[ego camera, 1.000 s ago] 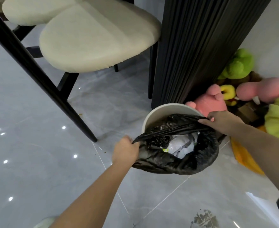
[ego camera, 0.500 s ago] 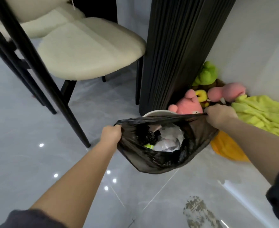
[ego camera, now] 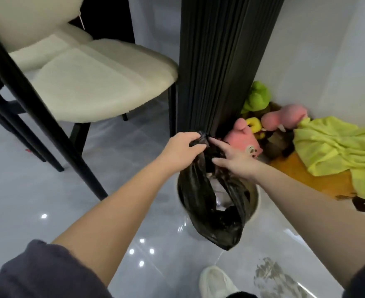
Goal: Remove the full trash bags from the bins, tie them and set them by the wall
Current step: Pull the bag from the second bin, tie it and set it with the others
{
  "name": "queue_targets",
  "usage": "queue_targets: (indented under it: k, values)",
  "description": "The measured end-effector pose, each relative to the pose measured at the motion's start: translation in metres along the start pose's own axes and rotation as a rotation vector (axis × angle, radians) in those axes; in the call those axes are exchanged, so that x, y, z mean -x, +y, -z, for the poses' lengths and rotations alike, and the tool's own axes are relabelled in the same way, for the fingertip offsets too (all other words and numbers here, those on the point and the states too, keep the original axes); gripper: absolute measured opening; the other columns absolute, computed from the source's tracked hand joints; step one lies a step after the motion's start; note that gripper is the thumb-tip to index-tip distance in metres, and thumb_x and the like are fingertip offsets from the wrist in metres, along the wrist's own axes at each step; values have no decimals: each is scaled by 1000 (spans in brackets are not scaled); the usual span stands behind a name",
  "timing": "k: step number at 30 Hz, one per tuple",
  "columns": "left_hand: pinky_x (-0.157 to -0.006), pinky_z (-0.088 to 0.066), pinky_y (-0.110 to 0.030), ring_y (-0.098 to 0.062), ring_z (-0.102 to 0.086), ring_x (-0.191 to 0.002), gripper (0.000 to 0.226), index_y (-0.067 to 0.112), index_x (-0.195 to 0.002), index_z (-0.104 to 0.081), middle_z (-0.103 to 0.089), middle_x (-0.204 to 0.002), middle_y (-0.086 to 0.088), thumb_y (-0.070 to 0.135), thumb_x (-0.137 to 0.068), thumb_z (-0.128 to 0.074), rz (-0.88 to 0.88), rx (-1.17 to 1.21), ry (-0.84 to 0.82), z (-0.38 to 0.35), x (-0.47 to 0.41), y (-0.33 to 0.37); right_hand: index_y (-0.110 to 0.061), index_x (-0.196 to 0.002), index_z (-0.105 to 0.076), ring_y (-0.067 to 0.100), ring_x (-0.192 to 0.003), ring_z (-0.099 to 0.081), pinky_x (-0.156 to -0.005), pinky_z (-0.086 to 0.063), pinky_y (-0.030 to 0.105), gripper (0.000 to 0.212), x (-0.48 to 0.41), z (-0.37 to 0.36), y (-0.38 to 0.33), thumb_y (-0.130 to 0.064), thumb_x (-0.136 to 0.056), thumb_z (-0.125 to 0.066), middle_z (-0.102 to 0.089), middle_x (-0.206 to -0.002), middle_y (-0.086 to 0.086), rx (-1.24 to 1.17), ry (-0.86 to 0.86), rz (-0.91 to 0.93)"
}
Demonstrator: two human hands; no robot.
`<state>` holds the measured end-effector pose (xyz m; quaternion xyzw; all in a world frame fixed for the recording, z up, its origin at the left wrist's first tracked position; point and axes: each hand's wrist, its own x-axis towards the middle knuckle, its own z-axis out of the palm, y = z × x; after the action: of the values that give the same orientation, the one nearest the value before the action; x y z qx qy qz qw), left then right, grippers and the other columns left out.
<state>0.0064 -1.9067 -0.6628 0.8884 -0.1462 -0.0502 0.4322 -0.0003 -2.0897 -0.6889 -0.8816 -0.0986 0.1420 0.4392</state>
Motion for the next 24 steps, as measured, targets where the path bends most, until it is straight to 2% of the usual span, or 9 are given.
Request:
queue_targets:
  k: [4, 6, 9, 11, 13, 15, 18, 20, 24]
  values:
    - [-76, -49, -29, -16, -65, -77, 10, 15, -76, -67, -70, -78, -4, 13, -85, -62, -39, 130, 36, 3, -25, -3, -19, -125, -53, 10, -118, -48, -99, -34, 19, 39, -16, -24, 5, -3, -90, -55, -56, -122, -5, 27, -198, -9]
    - [-77, -50, -26, -7, -65, -75, 18, 22, -76, -68, -71, -77, 0, 9, -86, -60, -18, 197, 23, 6, -33, -11, -16, -118, -62, 10, -111, -54, -93, -40, 19, 31, -19, -27, 6, -5, -91, -51, -61, -113, -6, 75, -190, -56]
    - [-70, -48, -15, 8, -60, -65, 21, 21, -85, -68, -67, -76, 9, 6, -89, -55, 51, 244, 27, 9, -35, -28, -10, -107, -69, 9, -88, -63, -83, -49, 16, 21, -17, -29, 5, -16, -95, -53, -69, -98, -2, -172, -120, -163]
    - [-76, -49, -22, -4, -63, -79, 14, 16, -99, -66, -66, -87, 3, 13, -91, -55, 187, 285, 127, 3, -28, -50, -5, -98, -68, 15, -81, -65, -81, -52, 28, 24, -14, -29, 3, -24, -96, -53, -69, -92, 5, -372, -66, -259]
    - [-78, -47, -33, -23, -59, -85, 10, 14, -96, -60, -61, -90, -4, 22, -92, -55, 351, 186, 218, -12, -12, -76, -7, -99, -66, 19, -82, -64, -78, -52, 27, 23, -12, -29, -1, -23, -97, -50, -68, -92, 8, -490, -5, -337]
    - [-67, -46, -32, -26, -57, -77, 19, 12, -93, -53, -57, -84, -7, 31, -92, -55, 543, 143, 111, -30, 12, -92, -6, -113, -64, 27, -97, -63, -92, -50, 34, 27, -15, -31, -6, -23, -97, -50, -67, -106, 12, -521, 91, -430]
    - [-57, -53, -31, -23, -62, -67, 30, 9, -97, -49, -57, -87, -7, 39, -93, -51, 782, 357, -164, -45, 44, -91, -4, -123, -58, 33, -115, -57, -105, -42, 43, 35, -16, -36, -10, -25, -95, -50, -61, -125, 13, -543, 225, -544]
    - [-61, -58, -36, -24, -64, -63, 29, 7, -95, -51, -59, -84, -9, 36, -94, -52, 790, 452, -256, -49, 56, -89, -8, -120, -58, 33, -114, -57, -105, -41, 43, 38, -14, -38, -10, -33, -93, -48, -61, -125, 14, -502, 278, -549]
    - [-56, -60, -33, -22, -63, -51, 22, 4, -94, -51, -59, -76, -13, 26, -95, -53, 722, 555, -247, -52, 57, -82, -7, -115, -63, 26, -104, -59, -95, -43, 33, 52, -3, -33, -15, -51, -88, -51, -65, -112, 6, -330, 357, -535]
